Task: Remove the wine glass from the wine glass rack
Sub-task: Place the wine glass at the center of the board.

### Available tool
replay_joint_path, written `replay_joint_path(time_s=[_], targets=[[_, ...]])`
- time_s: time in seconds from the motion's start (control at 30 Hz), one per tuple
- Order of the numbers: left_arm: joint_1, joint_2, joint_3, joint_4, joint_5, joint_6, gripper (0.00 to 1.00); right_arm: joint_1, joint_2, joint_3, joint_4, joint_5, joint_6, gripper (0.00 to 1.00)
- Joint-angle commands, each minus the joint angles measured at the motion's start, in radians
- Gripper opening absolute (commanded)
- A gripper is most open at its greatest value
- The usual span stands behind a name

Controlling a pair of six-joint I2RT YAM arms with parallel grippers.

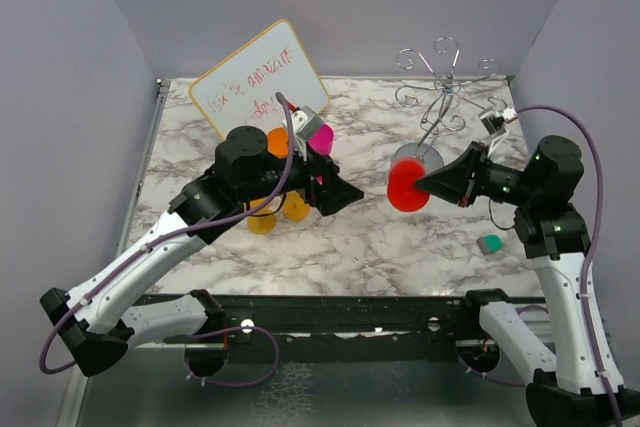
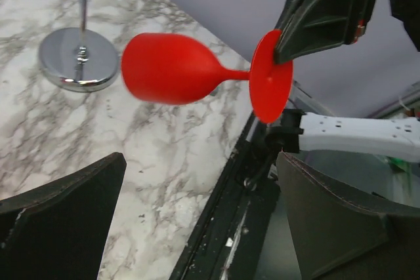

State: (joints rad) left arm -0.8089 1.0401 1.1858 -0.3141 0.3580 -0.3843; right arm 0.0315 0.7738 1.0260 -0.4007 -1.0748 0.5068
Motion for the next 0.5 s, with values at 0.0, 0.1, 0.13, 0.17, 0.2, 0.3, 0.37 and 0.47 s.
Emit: replay_joint_path(time_s=[0.0,0.1,0.13,0.17,0.2,0.3,0.37,0.47], targets=[[0.002,0.072,-0.025,0.128,0.211,-0.059,0.97,0.127,0.024,-0.027,0.034,-0.033,-0.006,0.01],[0.001,0.097,-0.043,0.172,0.236,-0.084,0.94,0.311,0.091,0.003,-0.042,0.127,-0.107,0.01],[0.001,0.106,-0.044,0.18,0.251,-0.09,0.93,0.365,0.119,0.021,-0.07,0.188,-0.139,0.01],[0.001,0.114,-0.045,0.178,0.265,-0.091,0.89,0.408,0.144,0.035,-0.079,0.237,-0.158,0.01],[0.001,0.115,-0.046,0.173,0.273,-0.091,0.86,0.434,0.164,0.043,-0.075,0.26,-0.168,0.01],[0.001,0.097,-0.056,0.128,0.273,-0.068,0.79,0.449,0.188,0.04,-0.005,0.244,-0.154,0.01],[0.001,0.081,-0.058,0.074,0.263,-0.039,0.75,0.45,0.192,0.033,0.048,0.219,-0.14,0.01],[0.001,0.061,-0.074,0.043,0.268,-0.018,0.65,0.452,0.207,0.028,0.089,0.184,-0.132,0.01]])
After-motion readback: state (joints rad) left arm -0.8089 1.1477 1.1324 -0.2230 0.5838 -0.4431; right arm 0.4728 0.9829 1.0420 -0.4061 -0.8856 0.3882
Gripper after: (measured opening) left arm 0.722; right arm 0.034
